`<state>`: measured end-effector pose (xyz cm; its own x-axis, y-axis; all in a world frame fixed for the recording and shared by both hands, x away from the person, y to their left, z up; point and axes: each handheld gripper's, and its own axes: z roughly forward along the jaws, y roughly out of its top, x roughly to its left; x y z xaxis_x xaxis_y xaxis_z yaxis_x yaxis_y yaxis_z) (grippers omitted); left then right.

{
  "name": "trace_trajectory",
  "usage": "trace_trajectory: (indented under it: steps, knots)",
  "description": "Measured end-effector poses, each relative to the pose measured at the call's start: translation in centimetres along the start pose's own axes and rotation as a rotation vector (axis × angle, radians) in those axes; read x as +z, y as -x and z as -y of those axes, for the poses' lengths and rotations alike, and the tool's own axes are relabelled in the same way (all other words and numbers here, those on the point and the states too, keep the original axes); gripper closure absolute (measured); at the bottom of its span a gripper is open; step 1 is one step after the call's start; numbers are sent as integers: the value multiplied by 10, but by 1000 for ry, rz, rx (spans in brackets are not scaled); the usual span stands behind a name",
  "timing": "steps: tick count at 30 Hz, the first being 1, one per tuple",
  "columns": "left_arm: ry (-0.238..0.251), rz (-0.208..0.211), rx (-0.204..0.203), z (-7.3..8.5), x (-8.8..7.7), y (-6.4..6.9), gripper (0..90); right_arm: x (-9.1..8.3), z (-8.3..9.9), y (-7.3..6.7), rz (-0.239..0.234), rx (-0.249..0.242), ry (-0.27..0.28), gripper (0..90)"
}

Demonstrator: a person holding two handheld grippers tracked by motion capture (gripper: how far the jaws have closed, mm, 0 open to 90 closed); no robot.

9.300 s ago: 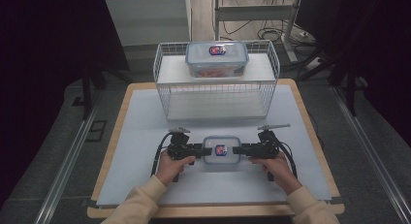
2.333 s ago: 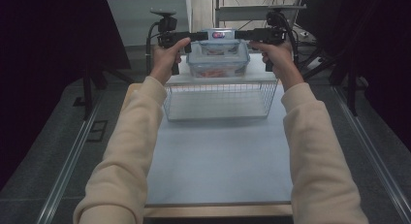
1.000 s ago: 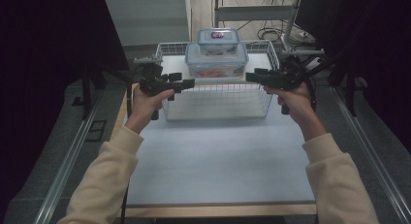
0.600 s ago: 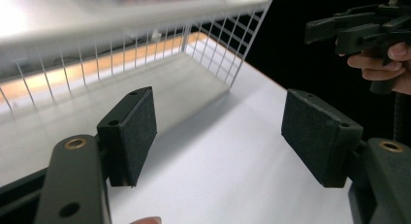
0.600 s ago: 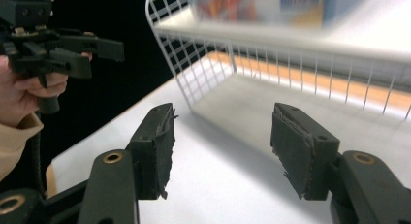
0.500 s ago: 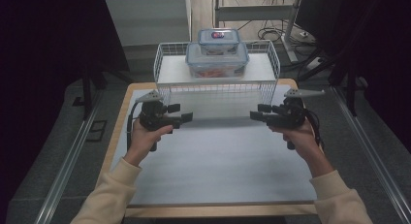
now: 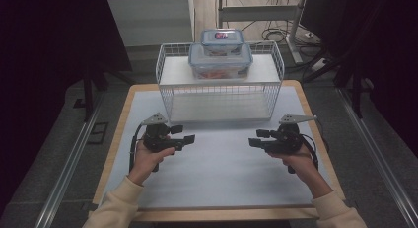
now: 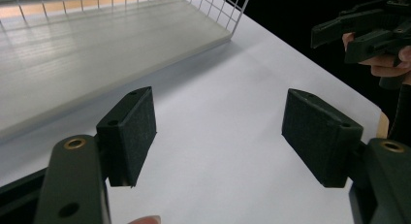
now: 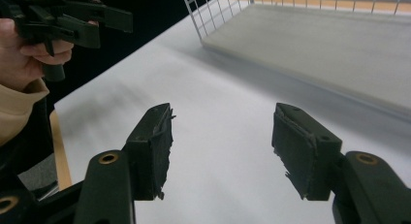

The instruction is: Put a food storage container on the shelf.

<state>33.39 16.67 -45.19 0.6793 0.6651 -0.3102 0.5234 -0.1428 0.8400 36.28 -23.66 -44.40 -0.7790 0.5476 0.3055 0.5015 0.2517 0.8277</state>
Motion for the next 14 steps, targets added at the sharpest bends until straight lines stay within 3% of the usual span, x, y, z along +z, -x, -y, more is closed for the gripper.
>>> trace_trajectory:
  steps: [14]
  knots:
    - [-13,-12,-7,6,6,-2,271,-2,3,-3,20,-17,13,350]
